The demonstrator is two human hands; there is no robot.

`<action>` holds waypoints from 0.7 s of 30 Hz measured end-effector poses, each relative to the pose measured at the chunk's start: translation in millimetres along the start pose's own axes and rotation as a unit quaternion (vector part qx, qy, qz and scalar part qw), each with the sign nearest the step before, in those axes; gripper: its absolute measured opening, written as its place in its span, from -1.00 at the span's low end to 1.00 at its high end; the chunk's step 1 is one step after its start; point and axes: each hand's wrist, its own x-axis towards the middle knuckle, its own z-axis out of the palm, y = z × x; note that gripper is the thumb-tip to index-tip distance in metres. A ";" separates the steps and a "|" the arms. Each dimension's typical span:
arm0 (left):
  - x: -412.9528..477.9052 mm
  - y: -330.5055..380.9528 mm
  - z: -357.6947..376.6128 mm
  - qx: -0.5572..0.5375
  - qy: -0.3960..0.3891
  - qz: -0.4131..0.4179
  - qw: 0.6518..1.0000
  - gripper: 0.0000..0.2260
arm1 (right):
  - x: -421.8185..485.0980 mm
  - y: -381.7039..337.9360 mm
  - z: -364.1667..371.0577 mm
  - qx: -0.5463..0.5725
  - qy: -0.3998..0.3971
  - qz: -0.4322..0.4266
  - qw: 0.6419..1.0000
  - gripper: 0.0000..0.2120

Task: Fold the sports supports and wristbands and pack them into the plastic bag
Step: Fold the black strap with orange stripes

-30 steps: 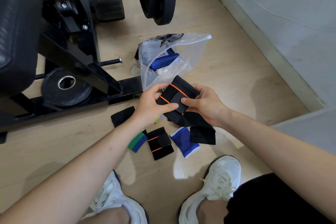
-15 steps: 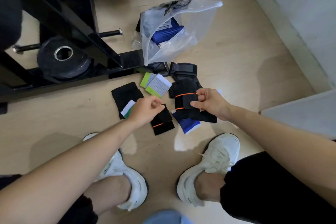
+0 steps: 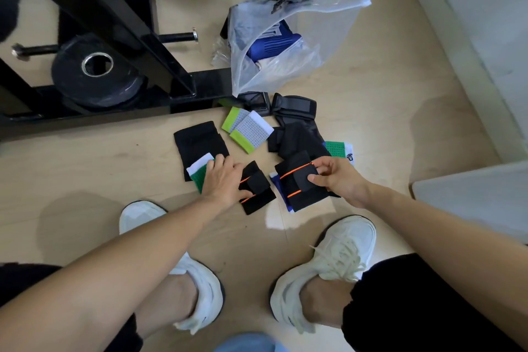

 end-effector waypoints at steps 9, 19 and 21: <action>4.2 -8.2 -42.1 -0.556 -0.119 -0.037 0.822 -0.88 | -3.3 -29.7 -1.7 -0.047 -0.055 -0.041 0.997 -0.83; -5.5 22.6 -100.7 -0.718 -0.138 -0.074 0.678 -0.77 | -13.1 -61.9 9.1 0.054 0.049 -0.094 0.993 -0.94; -6.2 26.6 -108.4 -0.742 -0.131 -0.085 0.652 -0.75 | -13.0 -65.7 10.1 0.079 0.049 -0.093 0.991 -0.94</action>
